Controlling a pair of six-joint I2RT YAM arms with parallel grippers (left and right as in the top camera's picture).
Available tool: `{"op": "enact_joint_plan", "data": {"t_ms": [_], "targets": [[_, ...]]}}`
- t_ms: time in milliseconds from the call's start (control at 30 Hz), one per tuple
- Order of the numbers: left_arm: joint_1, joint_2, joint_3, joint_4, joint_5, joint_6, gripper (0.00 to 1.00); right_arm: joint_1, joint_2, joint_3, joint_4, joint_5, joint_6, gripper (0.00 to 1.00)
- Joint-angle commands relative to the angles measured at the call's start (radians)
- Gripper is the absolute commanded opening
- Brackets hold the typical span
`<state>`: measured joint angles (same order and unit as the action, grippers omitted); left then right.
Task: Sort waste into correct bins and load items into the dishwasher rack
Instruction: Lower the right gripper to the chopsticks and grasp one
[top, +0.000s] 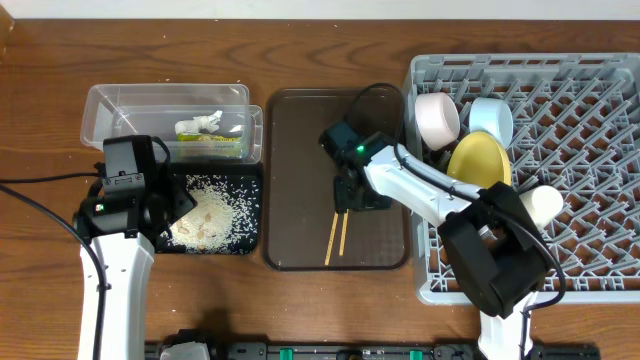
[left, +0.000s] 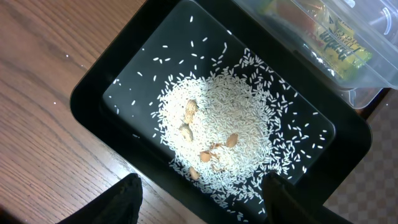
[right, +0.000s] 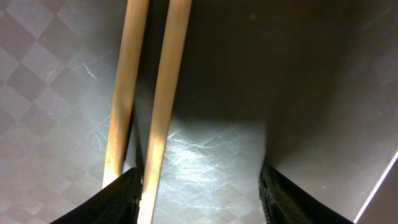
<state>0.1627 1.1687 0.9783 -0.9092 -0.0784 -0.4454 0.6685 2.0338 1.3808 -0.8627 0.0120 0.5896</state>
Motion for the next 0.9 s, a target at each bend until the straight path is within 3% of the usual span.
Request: {"op": "enact_joint_plan", "data": {"t_ms": [0, 100, 300, 567, 867], "targets": [[0.004, -0.009, 0.005, -0.004, -0.008, -0.005, 0.65, 0.031, 0.014, -0.004, -0.002, 0.064, 0.036, 0.59], [0.004, -0.009, 0.005, -0.004, -0.008, -0.005, 0.64, 0.033, 0.014, -0.004, -0.020, 0.066, 0.042, 0.55], [0.004, -0.009, 0.005, -0.004, -0.008, -0.005, 0.64, 0.033, 0.014, -0.004, -0.039, 0.062, 0.042, 0.27], [0.004, -0.009, 0.005, -0.004, -0.008, -0.005, 0.65, 0.033, 0.014, -0.004, -0.043, 0.026, 0.043, 0.02], [0.004, -0.009, 0.005, -0.004, -0.008, -0.005, 0.65, 0.011, -0.013, 0.003, -0.047, 0.005, -0.003, 0.01]]}}
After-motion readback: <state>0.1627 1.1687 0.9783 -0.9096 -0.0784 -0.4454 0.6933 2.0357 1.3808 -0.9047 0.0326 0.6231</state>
